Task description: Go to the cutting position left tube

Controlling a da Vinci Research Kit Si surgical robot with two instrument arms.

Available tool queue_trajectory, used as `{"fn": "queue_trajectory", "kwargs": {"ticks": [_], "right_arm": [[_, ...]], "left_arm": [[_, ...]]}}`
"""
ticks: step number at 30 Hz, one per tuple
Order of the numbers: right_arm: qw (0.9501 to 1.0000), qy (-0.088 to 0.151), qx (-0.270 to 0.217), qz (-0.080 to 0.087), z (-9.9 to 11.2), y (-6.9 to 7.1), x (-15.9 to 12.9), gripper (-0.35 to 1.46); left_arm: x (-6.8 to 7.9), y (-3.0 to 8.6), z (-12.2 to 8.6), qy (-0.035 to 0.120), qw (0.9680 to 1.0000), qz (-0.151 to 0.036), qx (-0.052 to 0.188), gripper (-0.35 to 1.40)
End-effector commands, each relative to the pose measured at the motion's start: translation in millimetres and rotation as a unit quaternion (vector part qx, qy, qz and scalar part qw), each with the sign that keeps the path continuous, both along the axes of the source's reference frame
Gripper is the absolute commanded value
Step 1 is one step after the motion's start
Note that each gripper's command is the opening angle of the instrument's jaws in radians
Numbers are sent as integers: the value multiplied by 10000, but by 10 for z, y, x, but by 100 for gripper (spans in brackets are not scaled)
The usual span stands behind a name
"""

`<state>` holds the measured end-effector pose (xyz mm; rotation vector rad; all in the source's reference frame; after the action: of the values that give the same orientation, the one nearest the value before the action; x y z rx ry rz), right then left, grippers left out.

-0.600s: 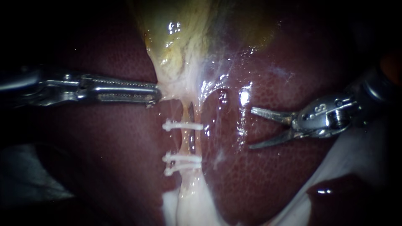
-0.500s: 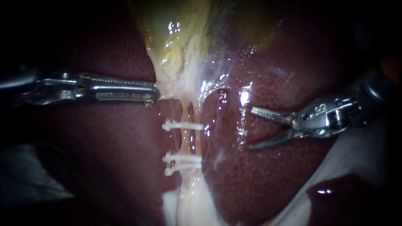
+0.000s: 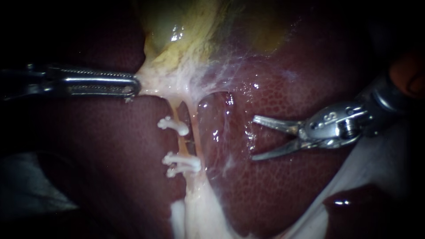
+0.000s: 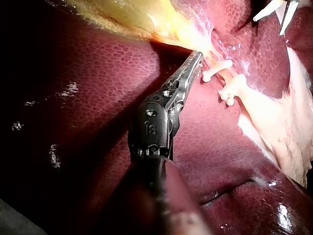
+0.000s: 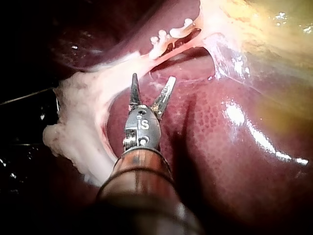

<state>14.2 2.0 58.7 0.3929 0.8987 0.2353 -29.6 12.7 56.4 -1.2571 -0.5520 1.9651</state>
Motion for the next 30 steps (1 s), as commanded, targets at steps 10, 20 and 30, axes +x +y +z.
{"fn": "queue_trajectory", "kwargs": {"ticks": [10, 20, 30], "right_arm": [[9987, 170, 469, -121, 31, -31, 56, 145], [9964, 236, 783, -237, 72, -38, 86, 145], [9953, 264, 876, -315, 108, -29, 90, 145]], "left_arm": [[-2, 0, 1, 4, 10000, -6, -3, -35], [-3, -1, 0, 8, 10000, -12, -3, -35], [-3, -1, 0, 10, 10000, -14, -4, -35]]}}
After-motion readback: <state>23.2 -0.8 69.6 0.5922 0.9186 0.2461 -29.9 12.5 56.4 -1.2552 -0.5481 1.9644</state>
